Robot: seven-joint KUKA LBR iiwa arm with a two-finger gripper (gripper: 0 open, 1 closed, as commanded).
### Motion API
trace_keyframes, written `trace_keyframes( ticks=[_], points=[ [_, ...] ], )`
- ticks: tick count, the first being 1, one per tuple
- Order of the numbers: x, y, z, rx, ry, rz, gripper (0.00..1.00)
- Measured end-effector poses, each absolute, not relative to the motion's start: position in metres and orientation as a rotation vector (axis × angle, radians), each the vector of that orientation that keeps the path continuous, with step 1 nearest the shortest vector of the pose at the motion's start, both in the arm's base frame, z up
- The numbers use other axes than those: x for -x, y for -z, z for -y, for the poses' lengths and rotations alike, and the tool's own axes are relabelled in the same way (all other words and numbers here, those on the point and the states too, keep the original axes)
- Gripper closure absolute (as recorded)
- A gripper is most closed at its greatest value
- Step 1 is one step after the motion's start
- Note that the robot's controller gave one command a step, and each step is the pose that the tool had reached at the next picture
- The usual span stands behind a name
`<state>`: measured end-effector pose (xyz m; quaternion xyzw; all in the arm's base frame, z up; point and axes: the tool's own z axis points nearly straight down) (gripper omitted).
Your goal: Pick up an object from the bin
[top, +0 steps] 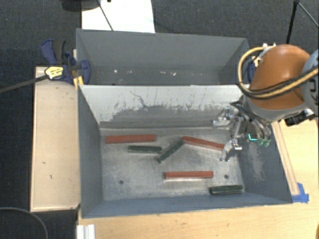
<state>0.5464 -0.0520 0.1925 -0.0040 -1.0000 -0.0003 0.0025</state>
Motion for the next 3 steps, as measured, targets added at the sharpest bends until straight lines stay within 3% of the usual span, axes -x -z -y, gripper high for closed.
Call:
trace_keyframes(
  ticks=[1, 2, 3],
  points=[
    [-0.548, -0.197, 0.052, 0.011, 0.000, 3.144, 0.00],
    [-0.554, -0.151, 0.058, -0.058, -0.002, 3.152, 0.00],
    [-0.583, -0.076, 0.029, 0.114, 0.001, 3.158, 1.00]
  ],
)
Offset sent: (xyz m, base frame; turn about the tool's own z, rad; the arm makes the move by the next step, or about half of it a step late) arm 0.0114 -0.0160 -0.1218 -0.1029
